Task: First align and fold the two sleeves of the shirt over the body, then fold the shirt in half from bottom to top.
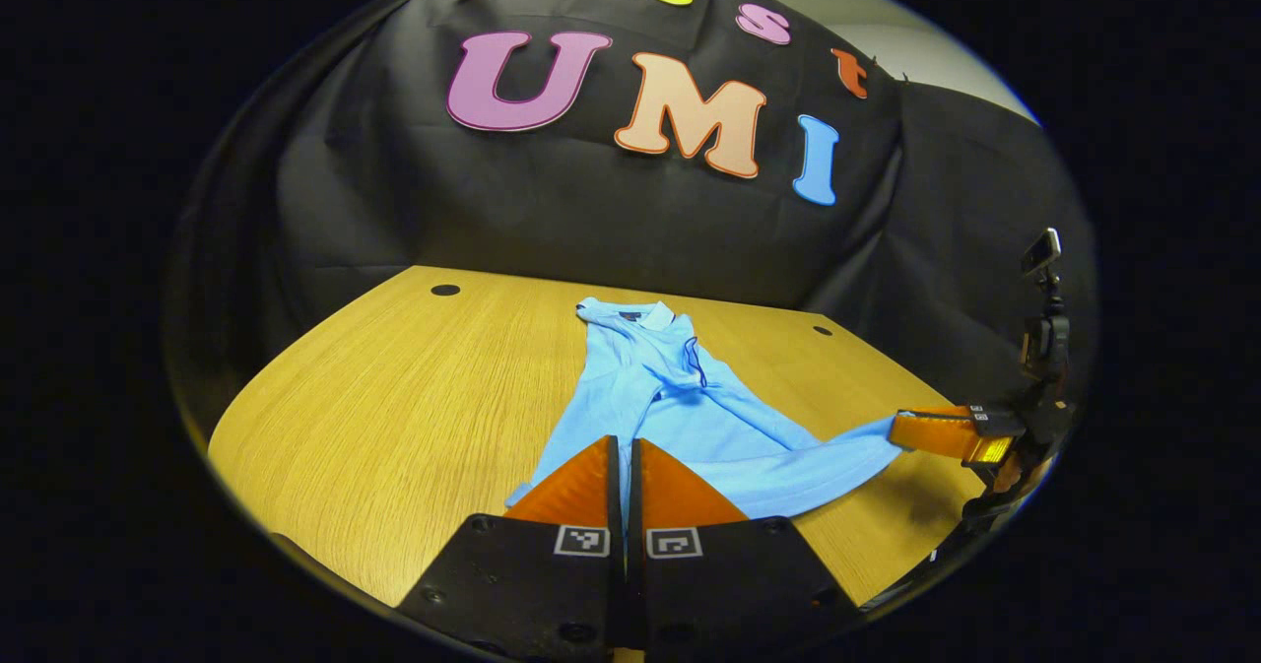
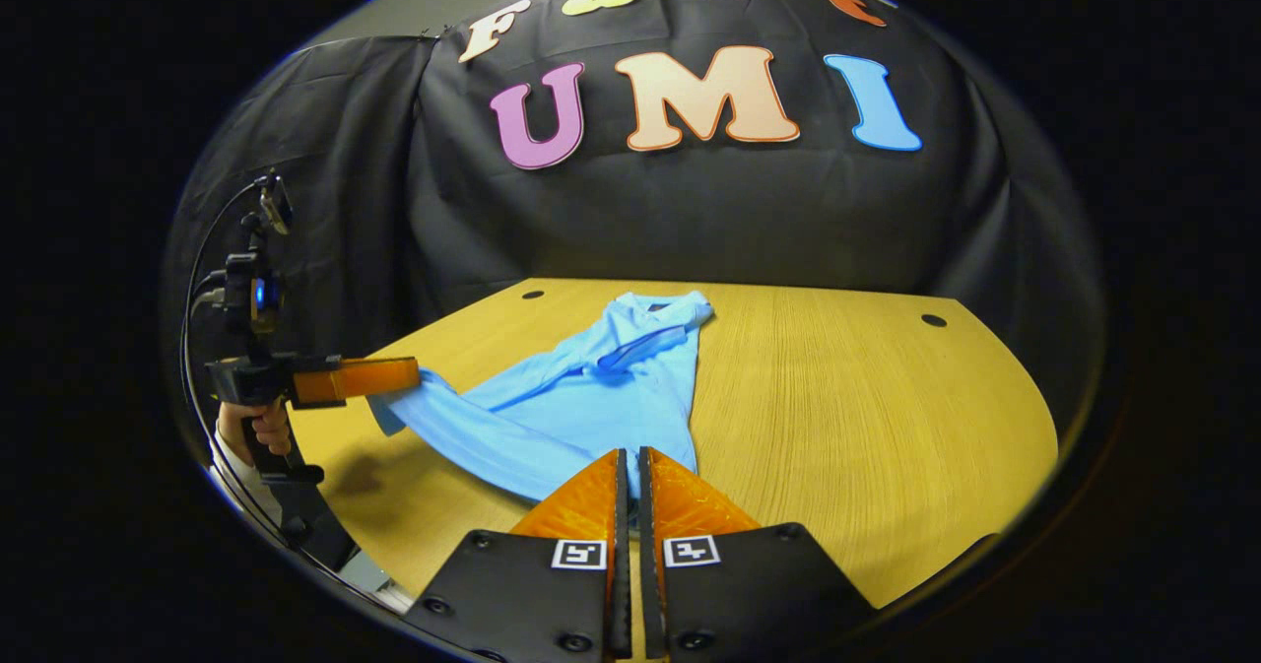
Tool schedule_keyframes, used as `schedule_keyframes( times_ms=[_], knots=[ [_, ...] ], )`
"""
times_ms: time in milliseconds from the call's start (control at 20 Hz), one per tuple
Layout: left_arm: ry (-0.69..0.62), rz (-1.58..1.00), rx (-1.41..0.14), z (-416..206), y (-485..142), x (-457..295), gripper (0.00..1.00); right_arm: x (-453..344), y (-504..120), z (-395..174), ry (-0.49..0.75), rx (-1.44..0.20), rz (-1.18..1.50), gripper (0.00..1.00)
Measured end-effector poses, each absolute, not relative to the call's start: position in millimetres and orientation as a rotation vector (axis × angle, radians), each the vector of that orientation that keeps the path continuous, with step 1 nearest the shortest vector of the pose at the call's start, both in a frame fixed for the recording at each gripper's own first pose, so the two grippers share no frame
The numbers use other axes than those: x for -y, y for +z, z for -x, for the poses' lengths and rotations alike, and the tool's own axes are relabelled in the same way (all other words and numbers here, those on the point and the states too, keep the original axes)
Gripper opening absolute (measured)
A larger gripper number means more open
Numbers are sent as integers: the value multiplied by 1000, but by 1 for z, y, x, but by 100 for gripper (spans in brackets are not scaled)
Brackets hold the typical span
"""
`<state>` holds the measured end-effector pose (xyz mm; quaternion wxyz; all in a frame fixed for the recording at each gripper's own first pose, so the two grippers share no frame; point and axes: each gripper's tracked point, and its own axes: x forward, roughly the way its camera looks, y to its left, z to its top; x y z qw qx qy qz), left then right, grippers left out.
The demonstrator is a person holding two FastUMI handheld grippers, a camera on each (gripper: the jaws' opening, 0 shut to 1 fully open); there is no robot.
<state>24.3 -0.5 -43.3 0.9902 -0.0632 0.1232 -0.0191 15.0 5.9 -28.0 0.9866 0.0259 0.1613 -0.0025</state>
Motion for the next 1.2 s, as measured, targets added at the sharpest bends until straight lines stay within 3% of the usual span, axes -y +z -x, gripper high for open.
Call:
schedule_keyframes(
  times_ms=[750, 1200],
  knots=[
    [117, 179, -145, -201, 33, -61, 0, 62, 25, -237, -202, -325, -66, 7],
    [233, 163, -213, -307, -9, -109, 0, 105, -22, -321, -270, -378, -189, 6]
  ],
)
